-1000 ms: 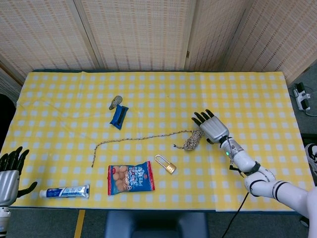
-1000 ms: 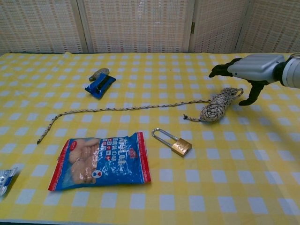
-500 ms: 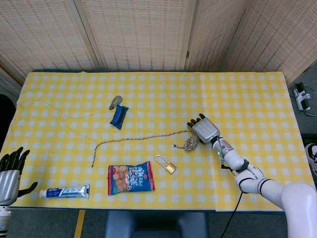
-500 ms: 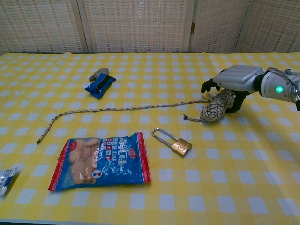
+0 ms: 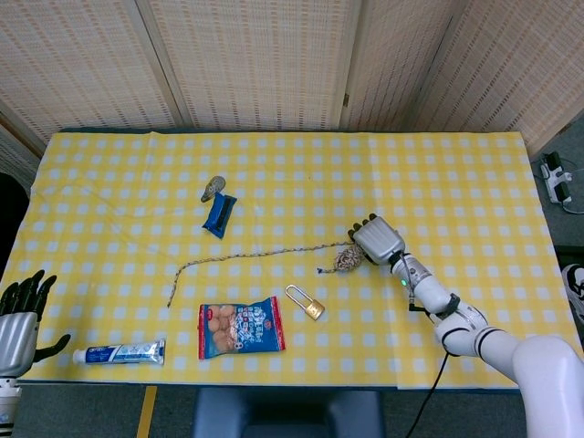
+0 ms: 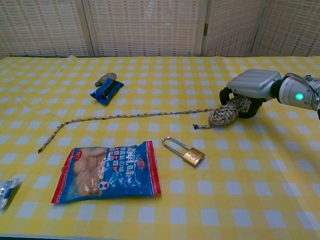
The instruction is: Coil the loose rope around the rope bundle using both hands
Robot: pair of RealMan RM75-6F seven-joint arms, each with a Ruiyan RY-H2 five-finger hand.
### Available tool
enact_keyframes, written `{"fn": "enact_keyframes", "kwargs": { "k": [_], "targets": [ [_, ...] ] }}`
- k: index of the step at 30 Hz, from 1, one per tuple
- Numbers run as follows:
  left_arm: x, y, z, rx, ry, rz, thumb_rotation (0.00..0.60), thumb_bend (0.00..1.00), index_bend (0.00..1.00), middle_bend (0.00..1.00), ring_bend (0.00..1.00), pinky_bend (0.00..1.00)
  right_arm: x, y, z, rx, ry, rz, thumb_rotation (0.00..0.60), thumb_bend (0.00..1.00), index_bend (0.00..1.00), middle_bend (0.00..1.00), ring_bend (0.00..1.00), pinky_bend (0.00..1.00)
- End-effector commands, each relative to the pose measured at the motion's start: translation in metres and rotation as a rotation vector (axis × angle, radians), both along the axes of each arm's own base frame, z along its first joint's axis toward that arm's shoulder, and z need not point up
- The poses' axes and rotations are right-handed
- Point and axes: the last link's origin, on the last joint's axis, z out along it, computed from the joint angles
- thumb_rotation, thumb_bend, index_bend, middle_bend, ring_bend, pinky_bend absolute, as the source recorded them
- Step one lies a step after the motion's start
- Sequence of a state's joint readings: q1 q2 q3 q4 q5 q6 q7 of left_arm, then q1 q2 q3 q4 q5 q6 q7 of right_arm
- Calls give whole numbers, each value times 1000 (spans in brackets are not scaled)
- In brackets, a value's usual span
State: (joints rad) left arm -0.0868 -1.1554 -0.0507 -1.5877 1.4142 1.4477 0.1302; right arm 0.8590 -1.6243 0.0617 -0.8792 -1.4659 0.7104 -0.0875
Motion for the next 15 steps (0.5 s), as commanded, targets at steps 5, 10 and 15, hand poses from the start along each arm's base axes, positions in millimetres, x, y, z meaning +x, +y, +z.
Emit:
{"fn": "enact_keyframes", "kwargs": {
  "k": [5, 10, 15],
  "targets": [
    [11, 15, 0, -20, 5, -63, 600, 221, 97, 53, 63, 0, -2, 2, 6, 1, -11, 11, 600, 482, 531, 442, 459, 410],
    [27, 43, -4, -59, -21, -146, 600, 222, 135, 105, 110, 8, -2, 4, 13, -1, -43, 22, 600, 512, 619, 499, 525, 470],
    [38, 75, -16, -110, -76, -186, 600, 224, 219, 191, 217, 92, 1, 6, 18, -3, -80, 19, 600, 512, 640, 513, 545, 485]
  ]
}}
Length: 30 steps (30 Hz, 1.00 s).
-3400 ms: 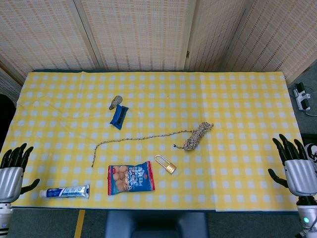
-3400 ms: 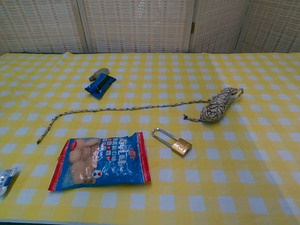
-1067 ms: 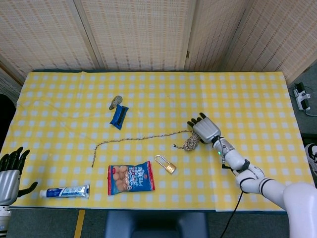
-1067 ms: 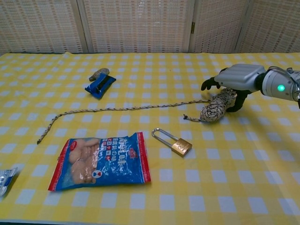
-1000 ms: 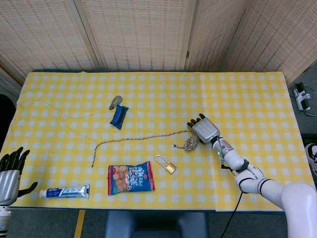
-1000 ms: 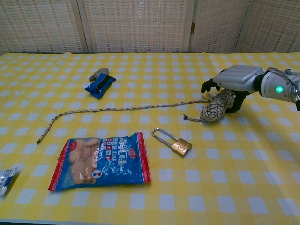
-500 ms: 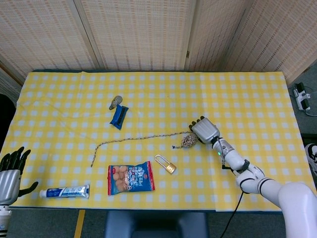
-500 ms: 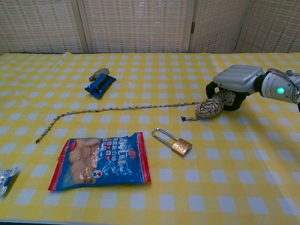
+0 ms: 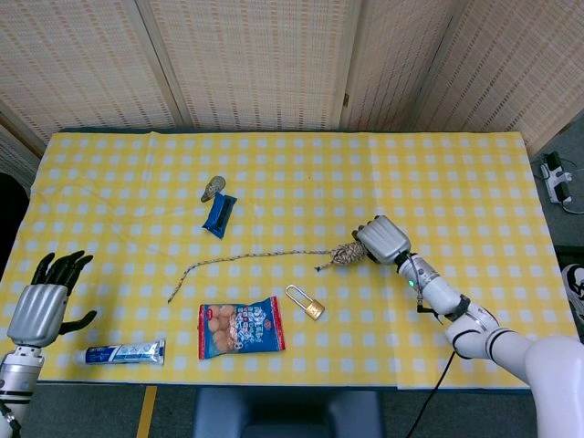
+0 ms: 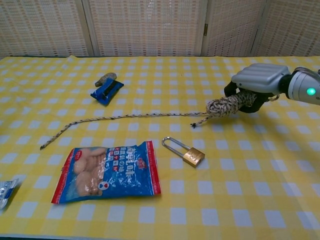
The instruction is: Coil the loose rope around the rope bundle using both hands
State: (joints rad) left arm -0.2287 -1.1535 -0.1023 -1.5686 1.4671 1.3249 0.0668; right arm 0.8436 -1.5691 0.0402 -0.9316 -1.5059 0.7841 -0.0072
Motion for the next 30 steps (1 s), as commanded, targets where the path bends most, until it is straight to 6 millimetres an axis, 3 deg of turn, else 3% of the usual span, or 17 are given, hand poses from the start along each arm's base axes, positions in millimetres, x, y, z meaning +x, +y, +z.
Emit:
{"fn": "enact_keyframes", "kwargs": {
  "k": [1, 8, 11, 17, 23, 30],
  "targets": [
    [10, 26, -10, -43, -45, -28, 600, 225, 242, 213, 242, 114, 2, 1, 3, 0, -18, -3, 600, 512, 641, 513, 546, 486],
    [30, 68, -43, -140, -92, -25, 600, 228, 362, 362, 401, 364, 12, 4, 4, 11, -61, -15, 600, 512, 648, 520, 553, 501],
    [39, 79, -57, -163, -117, -13, 600, 228, 388, 432, 479, 518, 16, 5, 6, 6, -67, -15, 600, 513, 648, 520, 552, 503],
    [53, 92, -81, -172, -148, 4, 600, 226, 396, 554, 574, 670, 19, 8, 9, 1, -72, -20, 600, 521, 648, 520, 552, 504],
    [57, 94, -100, -154, -38, -18, 600, 218, 389, 656, 661, 745, 19, 10, 8, 4, -69, -28, 600, 527, 649, 522, 565, 518],
    [56, 92, -117, -171, 10, 9, 600, 185, 303, 691, 694, 774, 19, 11, 6, 9, -67, -29, 600, 527, 649, 524, 575, 523]
  ]
}}
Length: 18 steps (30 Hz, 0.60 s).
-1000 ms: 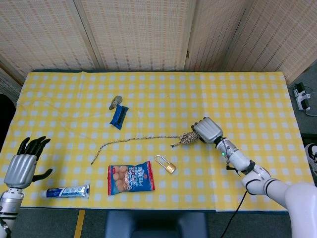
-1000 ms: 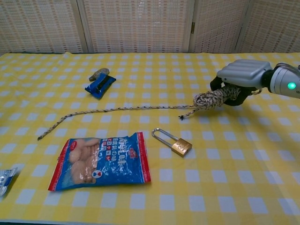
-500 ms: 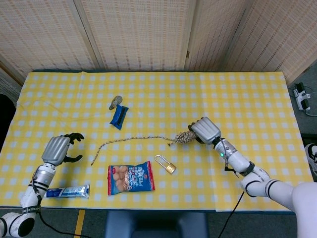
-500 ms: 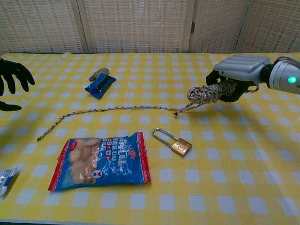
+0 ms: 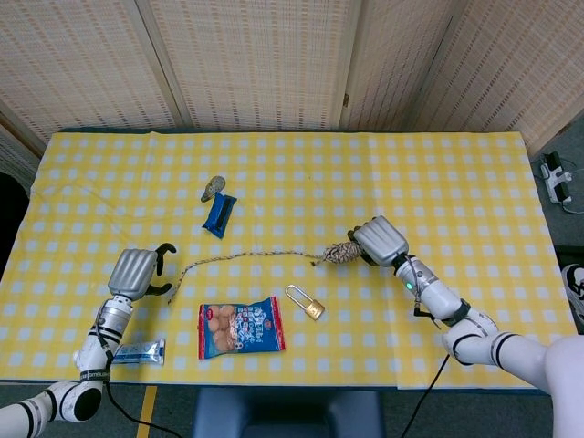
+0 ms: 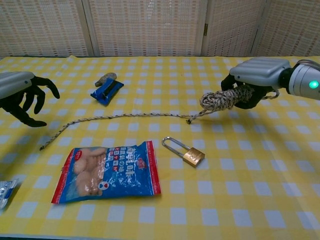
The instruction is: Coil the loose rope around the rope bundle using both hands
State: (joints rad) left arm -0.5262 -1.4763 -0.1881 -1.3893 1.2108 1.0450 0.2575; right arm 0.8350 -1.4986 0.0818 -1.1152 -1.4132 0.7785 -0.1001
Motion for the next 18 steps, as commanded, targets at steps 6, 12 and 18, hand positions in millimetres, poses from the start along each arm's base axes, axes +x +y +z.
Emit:
{"fn": "enact_keyframes", "kwargs": {
  "k": [6, 12, 18],
  "targets": [
    [-3, 1, -19, 0, 87, 25, 600, 181, 265, 703, 704, 774, 0, 0, -1, 1, -6, 0, 600, 527, 651, 526, 584, 532],
    [-8, 3, -25, 23, 95, 68, 600, 183, 261, 718, 722, 774, 0, -1, 2, -3, -3, 0, 600, 527, 651, 526, 589, 533],
    [-10, 2, -30, -2, 32, 118, 600, 185, 273, 728, 732, 775, -2, -1, 3, -5, 2, -5, 600, 528, 651, 526, 592, 533]
  ]
}}
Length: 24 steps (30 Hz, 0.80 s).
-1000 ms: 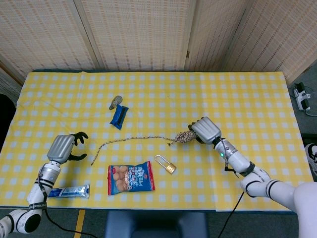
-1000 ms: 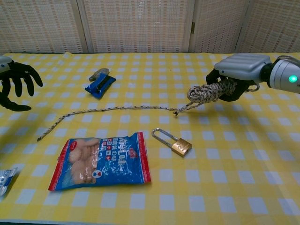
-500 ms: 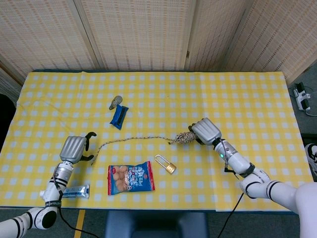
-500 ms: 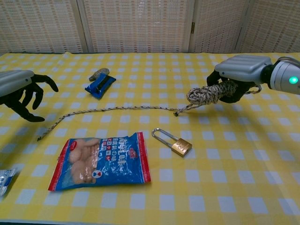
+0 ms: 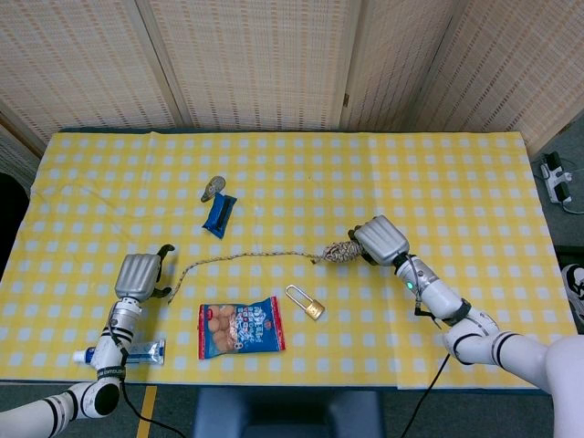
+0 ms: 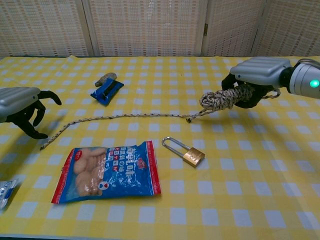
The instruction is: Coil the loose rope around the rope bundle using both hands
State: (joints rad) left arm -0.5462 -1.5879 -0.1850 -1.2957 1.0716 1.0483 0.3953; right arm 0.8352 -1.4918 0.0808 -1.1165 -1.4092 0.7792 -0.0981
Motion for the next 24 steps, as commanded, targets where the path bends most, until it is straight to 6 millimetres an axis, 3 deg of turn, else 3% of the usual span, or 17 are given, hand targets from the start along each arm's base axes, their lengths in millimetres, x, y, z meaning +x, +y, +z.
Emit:
{"fn": "enact_keyframes", "kwargs": {
  "k": [1, 12, 24],
  "targets": [
    [2, -2, -1, -12, -61, 26, 600, 185, 273, 729, 732, 776, -1, 0, 0, -1, 2, -2, 600, 527, 651, 526, 592, 533],
    [19, -1, -5, -28, -135, 28, 600, 189, 273, 730, 732, 776, -3, 1, 0, -2, 3, -6, 600, 528, 651, 526, 595, 532],
    [12, 4, -16, -7, -50, 71, 600, 198, 300, 730, 734, 776, -5, 1, 0, -2, 6, -11, 600, 529, 651, 527, 603, 536]
  ]
}}
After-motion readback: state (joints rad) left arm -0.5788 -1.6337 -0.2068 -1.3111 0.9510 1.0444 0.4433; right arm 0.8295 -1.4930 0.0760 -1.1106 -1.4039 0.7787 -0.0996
